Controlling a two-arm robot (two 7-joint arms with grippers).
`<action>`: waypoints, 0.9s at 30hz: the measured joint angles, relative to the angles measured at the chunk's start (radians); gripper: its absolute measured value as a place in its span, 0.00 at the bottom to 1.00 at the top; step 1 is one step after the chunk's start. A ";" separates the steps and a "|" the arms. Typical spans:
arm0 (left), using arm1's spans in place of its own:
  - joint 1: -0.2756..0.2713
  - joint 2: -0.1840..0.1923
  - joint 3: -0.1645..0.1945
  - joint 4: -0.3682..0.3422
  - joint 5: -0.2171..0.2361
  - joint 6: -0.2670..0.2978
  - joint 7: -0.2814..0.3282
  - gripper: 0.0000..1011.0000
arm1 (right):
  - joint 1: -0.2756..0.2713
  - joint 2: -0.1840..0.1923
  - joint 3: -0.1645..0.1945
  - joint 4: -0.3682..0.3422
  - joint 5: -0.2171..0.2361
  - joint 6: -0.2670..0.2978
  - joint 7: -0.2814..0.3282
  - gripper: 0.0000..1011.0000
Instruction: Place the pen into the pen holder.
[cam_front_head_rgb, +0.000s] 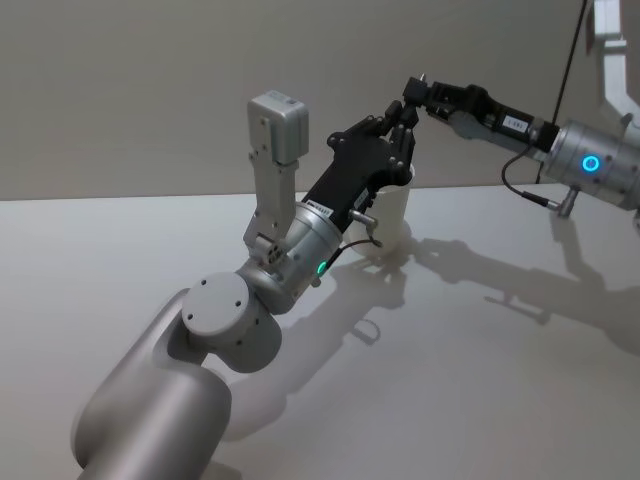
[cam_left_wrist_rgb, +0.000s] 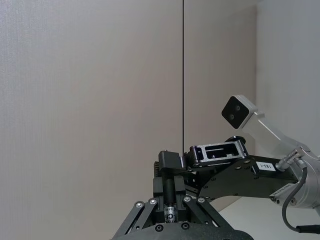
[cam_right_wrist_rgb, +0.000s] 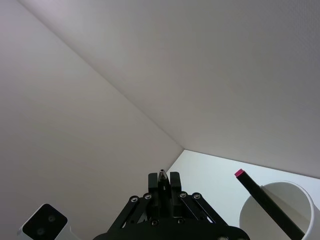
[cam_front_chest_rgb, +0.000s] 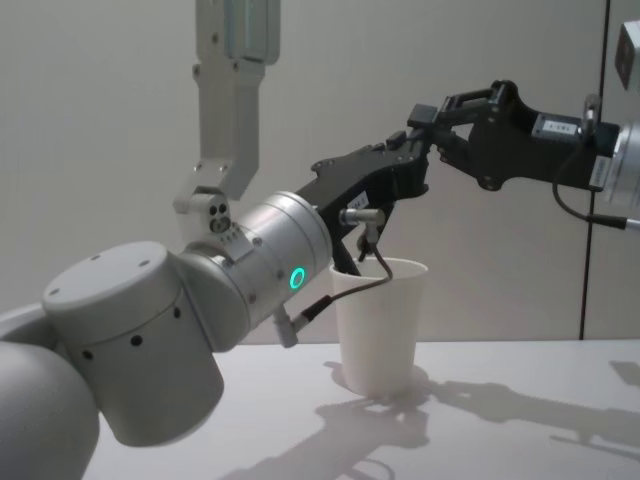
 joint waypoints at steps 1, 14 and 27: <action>0.000 0.000 0.000 0.000 0.000 0.000 0.000 0.12 | 0.000 0.000 0.000 0.000 0.000 0.000 0.000 0.12; 0.000 0.000 0.000 0.000 0.000 0.000 0.001 0.12 | 0.000 0.000 0.000 0.000 0.000 0.000 0.000 0.12; 0.000 0.000 0.000 0.000 0.000 0.001 0.002 0.12 | 0.000 0.000 0.000 0.000 0.000 0.000 0.001 0.12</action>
